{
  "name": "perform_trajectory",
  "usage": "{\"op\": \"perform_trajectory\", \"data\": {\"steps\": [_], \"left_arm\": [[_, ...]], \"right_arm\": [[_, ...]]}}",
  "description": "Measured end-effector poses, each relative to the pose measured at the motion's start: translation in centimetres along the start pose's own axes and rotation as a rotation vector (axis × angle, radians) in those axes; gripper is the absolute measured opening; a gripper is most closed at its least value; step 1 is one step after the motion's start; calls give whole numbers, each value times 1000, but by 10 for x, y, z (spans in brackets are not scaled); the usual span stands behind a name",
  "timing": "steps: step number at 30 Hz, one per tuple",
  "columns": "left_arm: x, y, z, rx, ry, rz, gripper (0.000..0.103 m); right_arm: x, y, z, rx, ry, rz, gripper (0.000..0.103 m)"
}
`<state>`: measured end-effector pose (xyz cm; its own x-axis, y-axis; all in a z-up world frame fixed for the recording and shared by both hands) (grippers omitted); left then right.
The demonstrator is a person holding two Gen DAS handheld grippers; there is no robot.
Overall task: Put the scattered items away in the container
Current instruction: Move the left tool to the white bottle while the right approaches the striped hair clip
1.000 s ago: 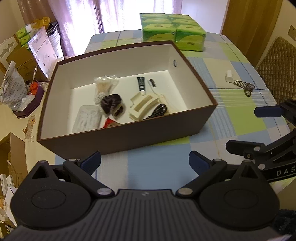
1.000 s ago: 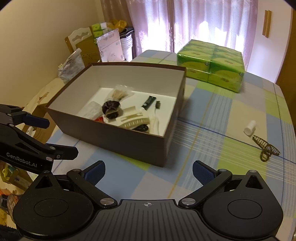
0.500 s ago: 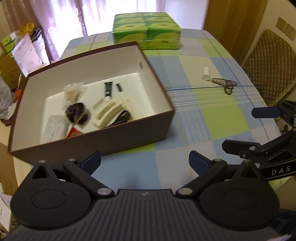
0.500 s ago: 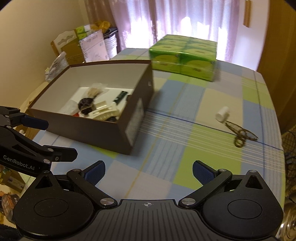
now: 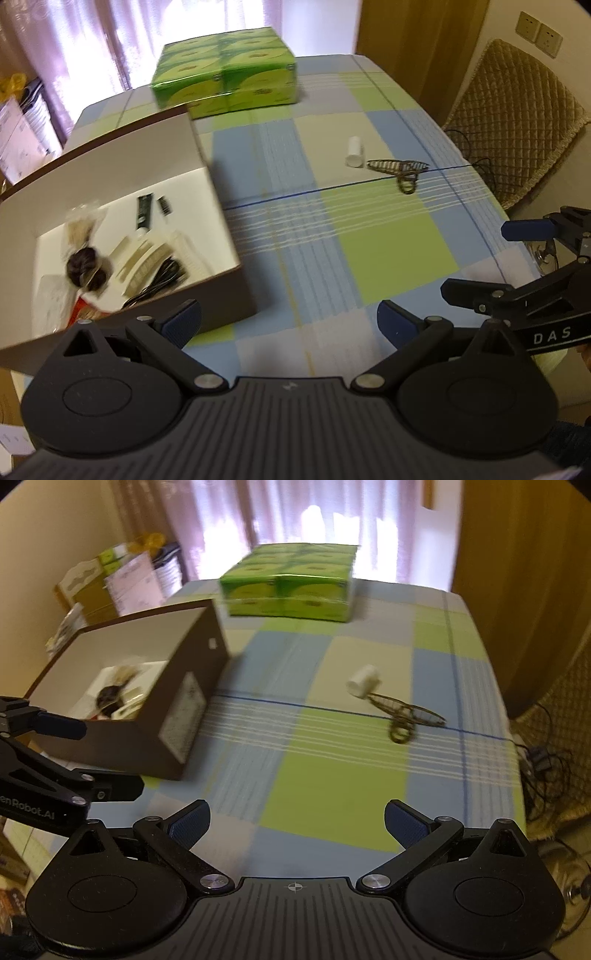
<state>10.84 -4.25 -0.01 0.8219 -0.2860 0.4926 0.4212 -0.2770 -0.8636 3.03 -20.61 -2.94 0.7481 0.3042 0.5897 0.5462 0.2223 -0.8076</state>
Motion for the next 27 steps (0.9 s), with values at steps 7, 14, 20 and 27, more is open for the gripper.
{"op": "perform_trajectory", "data": {"steps": [7, 14, 20, 27], "left_arm": [[20, 19, -25, -10, 45, -10, 100], [46, 42, -42, -7, 95, -21, 100], [69, 74, -53, 0, 130, 8, 99], [96, 114, -60, 17, 176, 48, 99]], "right_arm": [[-4, 1, -37, -55, 78, -7, 103], [5, 13, -68, -90, 130, -34, 103], [15, 35, -90, -97, 164, -42, 103], [28, 73, -108, -114, 195, -24, 103]]}}
Point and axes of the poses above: each gripper's, at about its wrist camera, not at the fingertips, and y roughly the way its jaws point, z to its left, x to its top, the point moved 2 cm from there along y, roughly the way its jaws point, and after that the axes turned 12 degrees about -y, right-handed, at the moved point
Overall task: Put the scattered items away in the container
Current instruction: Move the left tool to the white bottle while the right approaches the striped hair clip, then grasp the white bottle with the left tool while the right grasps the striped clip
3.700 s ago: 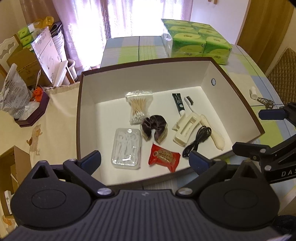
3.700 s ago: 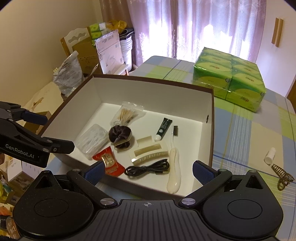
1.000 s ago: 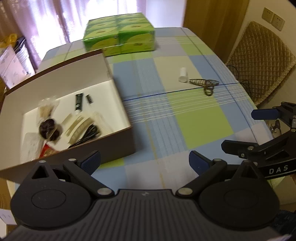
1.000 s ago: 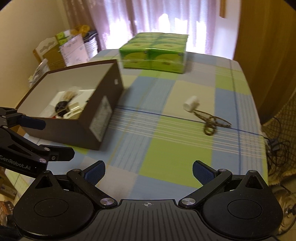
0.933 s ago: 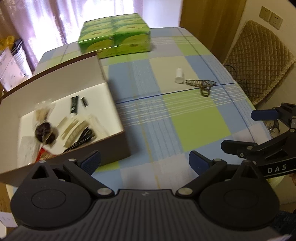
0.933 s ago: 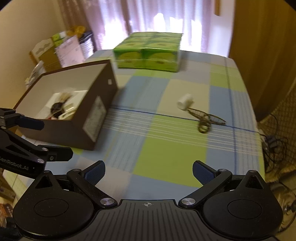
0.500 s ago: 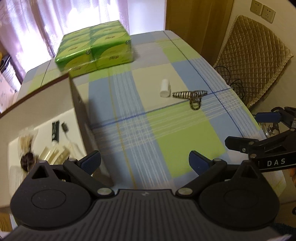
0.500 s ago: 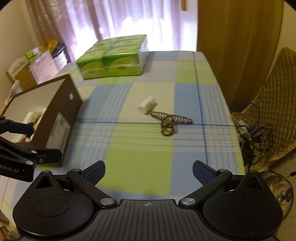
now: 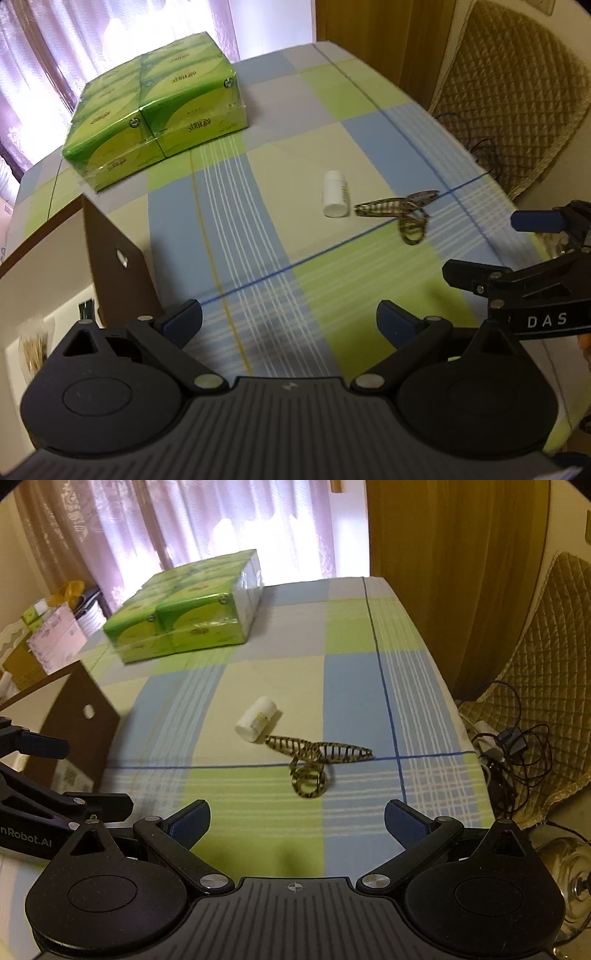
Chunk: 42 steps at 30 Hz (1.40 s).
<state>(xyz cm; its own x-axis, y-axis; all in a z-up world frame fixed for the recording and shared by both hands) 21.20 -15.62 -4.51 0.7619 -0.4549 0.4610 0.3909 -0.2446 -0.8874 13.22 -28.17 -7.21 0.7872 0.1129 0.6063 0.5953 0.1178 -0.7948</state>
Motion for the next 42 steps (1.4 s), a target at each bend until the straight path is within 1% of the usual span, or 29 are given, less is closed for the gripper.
{"op": "perform_trajectory", "data": {"steps": [8, 9, 10, 12, 16, 17, 18, 19, 20, 21, 22, 24, 28, 31, 33, 34, 35, 37, 39, 42], "left_arm": [[24, 51, 4, 12, 15, 68, 99], [25, 57, 4, 14, 18, 77, 99], [27, 62, 5, 15, 21, 84, 99], [30, 71, 5, 17, 25, 98, 98], [35, 84, 6, 20, 27, 112, 98], [36, 86, 6, 20, 27, 115, 98], [38, 88, 5, 20, 28, 118, 98], [39, 90, 5, 19, 30, 121, 98], [39, 92, 5, 19, 32, 124, 98], [40, 93, 4, 19, 33, 127, 98], [41, 95, 3, 17, 36, 129, 98], [42, 97, 0, 9, 43, 129, 98], [47, 102, -11, -17, 63, 115, 95], [53, 104, -22, -42, 84, 97, 90], [58, 106, -29, -56, 95, 81, 88], [61, 107, -32, -64, 100, 71, 86], [64, 108, -35, -70, 104, 64, 80], [70, 111, -41, -88, 108, 52, 74], [74, 116, -47, -105, 116, 37, 71], [78, 124, -53, -109, 132, 27, 67]], "right_arm": [[8, 42, -14, -34, 27, 16, 103], [9, 46, -16, -37, 24, 17, 92], [10, 50, -17, -32, 22, 21, 76], [11, 59, -20, -20, 31, 42, 75], [13, 71, -20, -27, 3, 43, 75], [13, 75, -19, -33, -6, 47, 72], [13, 78, -20, -38, -15, 53, 60], [12, 80, -20, -32, -20, 60, 52], [11, 83, -22, -28, -17, 69, 50], [10, 84, -24, -34, -15, 73, 44], [9, 85, -26, -45, -22, 68, 36], [7, 84, -31, -62, -29, 59, 36], [7, 86, -48, -88, 16, 38, 35], [10, 88, -60, -110, 30, 30, 35], [12, 90, -66, -121, 38, 29, 35], [13, 90, -68, -125, 42, 27, 35], [13, 90, -71, -127, 46, 25, 35], [15, 92, -73, -130, 51, 21, 35], [15, 92, -75, -131, 55, 18, 35], [15, 93, -75, -130, 56, 15, 35]]}}
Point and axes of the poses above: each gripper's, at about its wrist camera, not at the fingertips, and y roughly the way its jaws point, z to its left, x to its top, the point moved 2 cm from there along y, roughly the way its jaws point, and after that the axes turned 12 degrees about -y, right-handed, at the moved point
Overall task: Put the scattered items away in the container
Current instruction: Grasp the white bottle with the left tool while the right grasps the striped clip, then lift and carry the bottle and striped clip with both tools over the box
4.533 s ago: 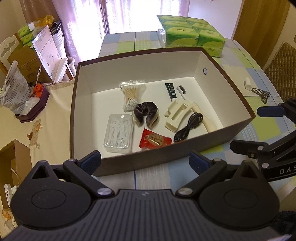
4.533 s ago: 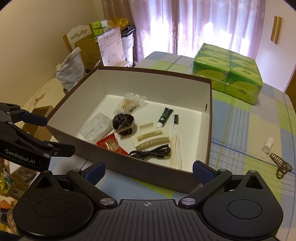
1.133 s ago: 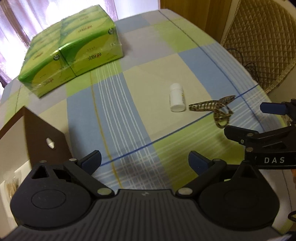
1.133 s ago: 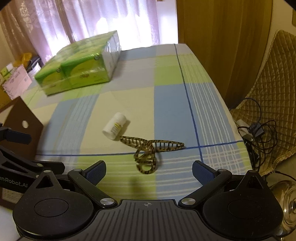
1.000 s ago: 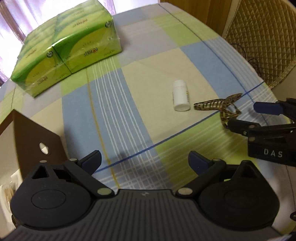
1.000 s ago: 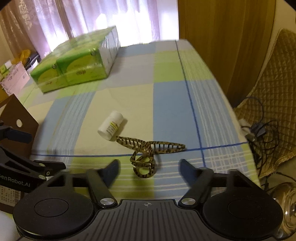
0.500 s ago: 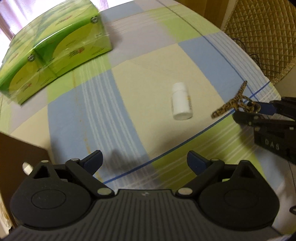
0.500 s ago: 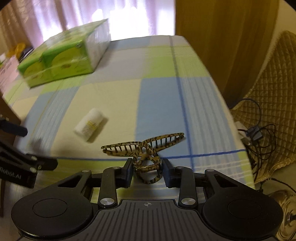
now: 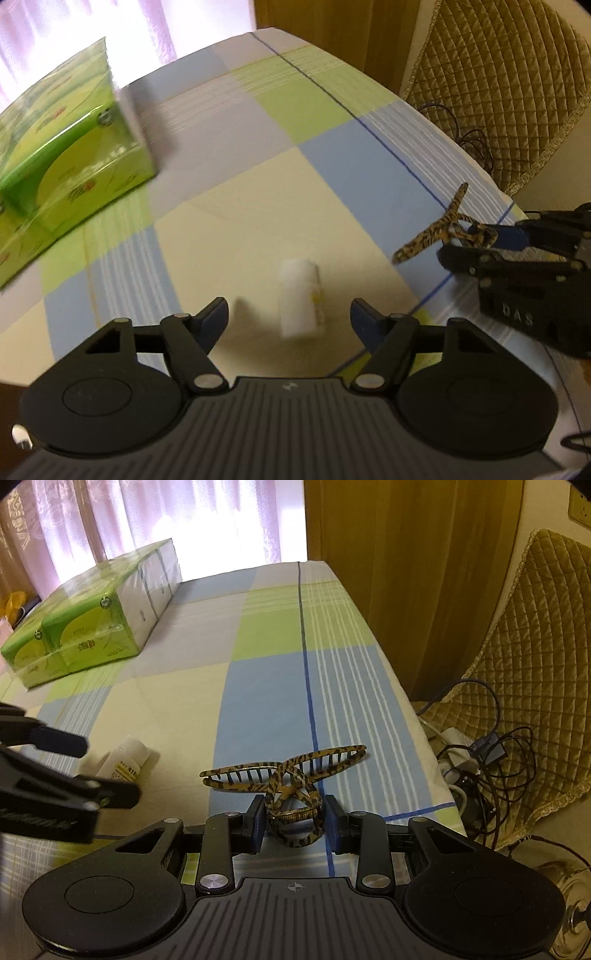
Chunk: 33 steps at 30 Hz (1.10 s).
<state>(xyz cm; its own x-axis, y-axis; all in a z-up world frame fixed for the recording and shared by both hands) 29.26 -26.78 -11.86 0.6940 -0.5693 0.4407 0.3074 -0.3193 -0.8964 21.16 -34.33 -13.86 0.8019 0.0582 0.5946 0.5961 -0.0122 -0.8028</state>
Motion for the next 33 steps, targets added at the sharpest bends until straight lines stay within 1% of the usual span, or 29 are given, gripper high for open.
{"op": "perform_trajectory", "data": {"steps": [1, 2, 4, 5, 6, 9, 11, 16, 20, 23, 24, 25, 26, 27, 28, 30, 32, 33], "left_arm": [[1, 3, -1, -2, 3, 2, 60], [1, 7, -1, -2, 4, 5, 50], [0, 10, 1, -13, -6, 3, 37], [0, 9, 2, -25, -15, -2, 26], [-2, 8, 2, -28, -19, -4, 23], [-9, 4, 1, -8, -10, 5, 23], [-18, -1, 1, 2, -20, 37, 23], [-55, -18, 4, -29, -137, 121, 23], [-91, -37, 6, -47, -227, 145, 23], [-113, -49, 7, -50, -250, 162, 23], [-119, -53, 7, -51, -260, 165, 23], [-123, -56, 8, -52, -276, 167, 23], [-127, -58, 9, -58, -282, 168, 23], [-128, -59, 10, -65, -287, 166, 23], [-129, -59, 11, -68, -297, 161, 23], [-128, -59, 12, -74, -306, 152, 23], [-126, -58, 12, -74, -306, 140, 26], [-126, -58, 12, -74, -304, 138, 27]], "right_arm": [[0, 0, 0, 1, -1, -1, 35], [0, 0, -1, 2, -2, -2, 35], [-1, 0, 0, 4, -7, -5, 35], [-1, 1, 0, 5, -11, -7, 35], [-2, 0, 0, 7, -14, -8, 35], [-4, -2, 2, 19, -24, -6, 35], [-8, -5, 3, 35, -27, 0, 35], [-23, -20, 12, 78, -46, 26, 35], [-42, -36, 22, 103, -75, 44, 36], [-54, -46, 30, 114, -113, 63, 36], [-57, -49, 33, 120, -121, 68, 42], [-60, -52, 35, 125, -128, 71, 69], [-62, -55, 36, 116, -130, 63, 82], [-64, -59, 37, 107, -132, 41, 88], [-64, -62, 38, 107, -140, 25, 88], [-62, -60, 41, 106, -158, 30, 88], [-59, -57, 42, 111, -159, 25, 88], [-56, -55, 43, 108, -163, 21, 84]]}}
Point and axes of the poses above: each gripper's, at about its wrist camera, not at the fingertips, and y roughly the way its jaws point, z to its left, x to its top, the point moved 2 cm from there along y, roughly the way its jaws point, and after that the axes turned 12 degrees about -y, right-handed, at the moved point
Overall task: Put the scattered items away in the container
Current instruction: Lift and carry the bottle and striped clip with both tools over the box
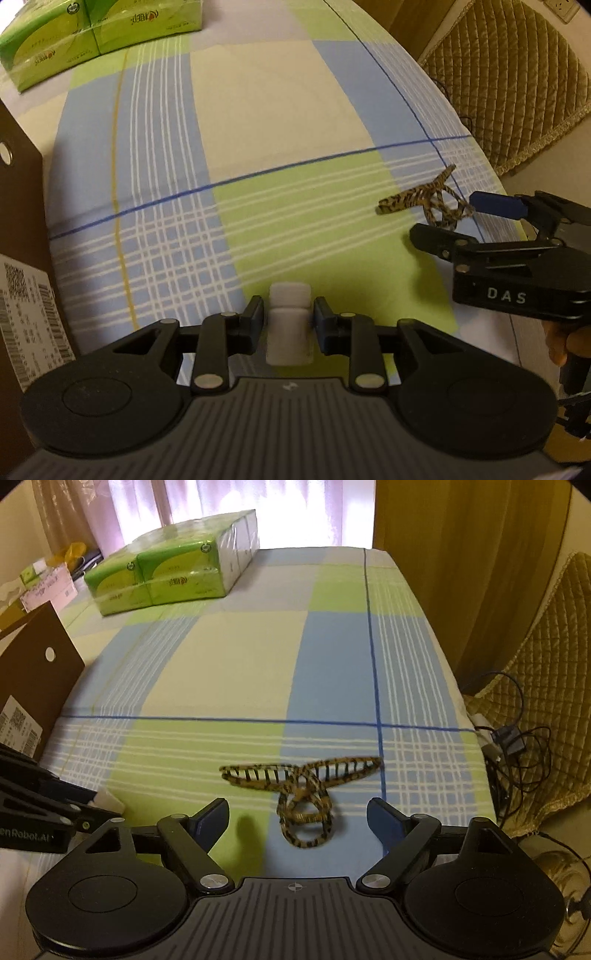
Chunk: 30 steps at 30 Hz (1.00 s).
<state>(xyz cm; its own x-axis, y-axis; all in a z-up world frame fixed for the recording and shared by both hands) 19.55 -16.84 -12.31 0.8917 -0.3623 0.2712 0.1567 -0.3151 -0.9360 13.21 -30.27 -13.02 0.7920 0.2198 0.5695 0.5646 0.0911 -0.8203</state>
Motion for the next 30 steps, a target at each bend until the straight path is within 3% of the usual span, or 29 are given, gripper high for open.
{"op": "perform_trajectory", "data": {"steps": [1, 4, 5, 6, 7, 8, 17, 30], "left_arm": [[0, 0, -1, 2, 3, -2, 29], [-5, -1, -1, 18, 11, -15, 29], [-7, -1, -1, 22, 14, -20, 29], [-9, -2, -1, 25, 19, -24, 29], [-11, -2, -1, 29, 23, -26, 28], [-14, -3, 0, 31, 26, -28, 22], [-28, -11, 4, 18, 7, -34, 22], [-51, -66, 10, -17, -13, -136, 22]], "right_arm": [[2, 3, 0, -4, -7, 2, 73], [6, 12, -1, -13, -12, 23, 65], [6, 14, -1, -18, -15, 28, 58], [5, 15, -1, -20, -29, 29, 42], [4, 14, 1, -31, -52, 29, 33], [4, 13, 2, -34, -69, 34, 33], [-22, -18, 13, 16, -41, 50, 33], [-23, -69, 49, 55, -74, -20, 33]]}}
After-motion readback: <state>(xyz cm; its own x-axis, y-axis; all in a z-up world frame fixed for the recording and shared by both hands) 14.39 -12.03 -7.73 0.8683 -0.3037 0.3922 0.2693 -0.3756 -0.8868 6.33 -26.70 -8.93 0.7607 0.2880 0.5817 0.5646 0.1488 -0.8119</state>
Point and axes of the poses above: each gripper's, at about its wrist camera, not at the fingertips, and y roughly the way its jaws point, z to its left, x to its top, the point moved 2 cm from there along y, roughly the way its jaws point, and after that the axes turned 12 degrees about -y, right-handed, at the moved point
